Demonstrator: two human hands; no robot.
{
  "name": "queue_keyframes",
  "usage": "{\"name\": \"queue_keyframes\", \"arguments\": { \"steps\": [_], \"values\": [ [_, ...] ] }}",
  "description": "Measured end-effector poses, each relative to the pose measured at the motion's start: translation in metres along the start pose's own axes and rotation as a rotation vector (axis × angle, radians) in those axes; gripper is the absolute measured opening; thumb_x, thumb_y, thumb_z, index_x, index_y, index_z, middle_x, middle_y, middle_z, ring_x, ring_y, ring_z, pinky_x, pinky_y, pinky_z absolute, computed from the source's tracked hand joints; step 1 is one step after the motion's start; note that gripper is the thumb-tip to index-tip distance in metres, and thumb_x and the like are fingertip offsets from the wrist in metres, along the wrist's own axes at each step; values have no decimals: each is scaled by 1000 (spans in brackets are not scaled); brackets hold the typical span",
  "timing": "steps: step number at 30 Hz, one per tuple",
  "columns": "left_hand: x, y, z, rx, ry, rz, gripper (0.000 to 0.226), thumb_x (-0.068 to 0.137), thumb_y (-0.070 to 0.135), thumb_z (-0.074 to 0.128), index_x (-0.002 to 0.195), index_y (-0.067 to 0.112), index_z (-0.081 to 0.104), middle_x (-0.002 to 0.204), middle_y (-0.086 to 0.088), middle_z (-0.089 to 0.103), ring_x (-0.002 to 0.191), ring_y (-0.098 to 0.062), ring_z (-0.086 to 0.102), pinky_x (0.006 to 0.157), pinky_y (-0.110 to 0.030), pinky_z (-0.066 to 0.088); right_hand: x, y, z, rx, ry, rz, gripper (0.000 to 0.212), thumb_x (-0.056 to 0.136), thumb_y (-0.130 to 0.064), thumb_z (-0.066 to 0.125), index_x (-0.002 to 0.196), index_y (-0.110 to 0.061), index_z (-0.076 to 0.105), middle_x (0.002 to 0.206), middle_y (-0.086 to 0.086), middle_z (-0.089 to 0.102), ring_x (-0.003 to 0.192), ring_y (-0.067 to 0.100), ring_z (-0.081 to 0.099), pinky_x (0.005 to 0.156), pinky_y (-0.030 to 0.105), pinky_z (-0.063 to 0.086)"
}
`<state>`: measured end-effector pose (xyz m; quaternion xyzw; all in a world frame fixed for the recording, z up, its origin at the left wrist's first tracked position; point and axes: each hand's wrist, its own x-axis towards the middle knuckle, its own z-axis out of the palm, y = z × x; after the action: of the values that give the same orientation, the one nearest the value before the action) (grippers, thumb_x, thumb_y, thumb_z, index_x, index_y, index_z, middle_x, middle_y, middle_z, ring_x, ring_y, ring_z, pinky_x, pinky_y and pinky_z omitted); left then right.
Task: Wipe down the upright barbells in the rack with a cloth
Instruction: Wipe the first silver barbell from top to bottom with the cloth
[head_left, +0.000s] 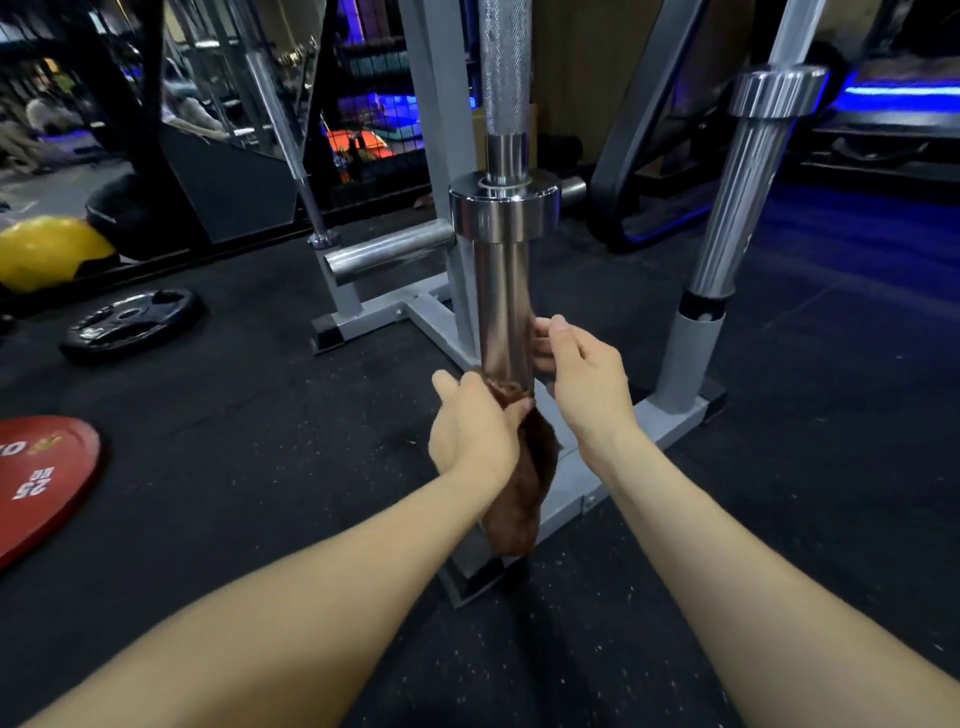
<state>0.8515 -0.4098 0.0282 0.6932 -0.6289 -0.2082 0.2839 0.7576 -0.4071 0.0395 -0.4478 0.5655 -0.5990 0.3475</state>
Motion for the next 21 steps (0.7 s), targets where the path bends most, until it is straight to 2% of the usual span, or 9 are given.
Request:
{"name": "queue_keyframes", "arguments": {
  "steps": [3, 6, 8, 11, 15, 19, 21],
  "values": [
    [-1, -1, -5, 37, -32, -10, 29, 89, 41, 62, 98, 16, 52, 102, 2, 30, 73, -24, 46, 64, -36, 40, -3, 5, -2, -9, -9, 21, 31, 102, -37, 36, 89, -40, 63, 98, -8, 70, 98, 10, 63, 94, 41, 50],
    [1, 13, -13, -28, 114, 98, 30, 89, 45, 58, 98, 17, 51, 102, 2, 32, 75, -23, 51, 65, -36, 42, 3, 5, -2, 2, 5, 8, 31, 101, -38, 37, 97, -33, 67, 99, -4, 70, 100, 13, 64, 96, 43, 49],
    [2, 17, -13, -51, 169, 113, 33, 88, 46, 60, 101, 17, 48, 101, 5, 29, 75, -22, 52, 61, -36, 40, 7, 5, 1, 7, 19, 15, 30, 102, -36, 37, 92, -33, 66, 98, -4, 70, 99, 13, 64, 96, 42, 49],
    [0, 4, 4, -44, 124, 67, 34, 87, 43, 61, 103, 17, 46, 100, 5, 27, 71, -20, 51, 58, -34, 37, 8, 15, 3, 1, 8, 23, 33, 101, -37, 38, 85, -34, 66, 95, 3, 72, 97, 17, 65, 94, 45, 49],
    [-1, -13, 19, -50, 80, 39, 32, 88, 41, 62, 105, 18, 47, 103, 3, 30, 67, -17, 50, 54, -30, 34, 3, 28, 4, -44, -7, 63, 33, 101, -38, 36, 101, -29, 68, 98, -2, 71, 100, 14, 63, 94, 44, 49],
    [-2, -18, 15, 35, -29, -7, 32, 87, 43, 63, 103, 17, 52, 108, 0, 33, 70, -22, 49, 61, -36, 42, -5, 28, 2, -55, -27, 89, 29, 102, -36, 35, 94, -36, 63, 99, -7, 69, 101, 13, 62, 96, 42, 48],
    [-3, -16, 10, 31, -11, 1, 30, 88, 42, 62, 99, 16, 53, 104, 1, 32, 69, -20, 45, 62, -35, 39, -6, 24, -1, -56, -14, 82, 29, 102, -35, 36, 89, -36, 62, 100, -1, 70, 99, 19, 63, 93, 43, 50]
  ]
}}
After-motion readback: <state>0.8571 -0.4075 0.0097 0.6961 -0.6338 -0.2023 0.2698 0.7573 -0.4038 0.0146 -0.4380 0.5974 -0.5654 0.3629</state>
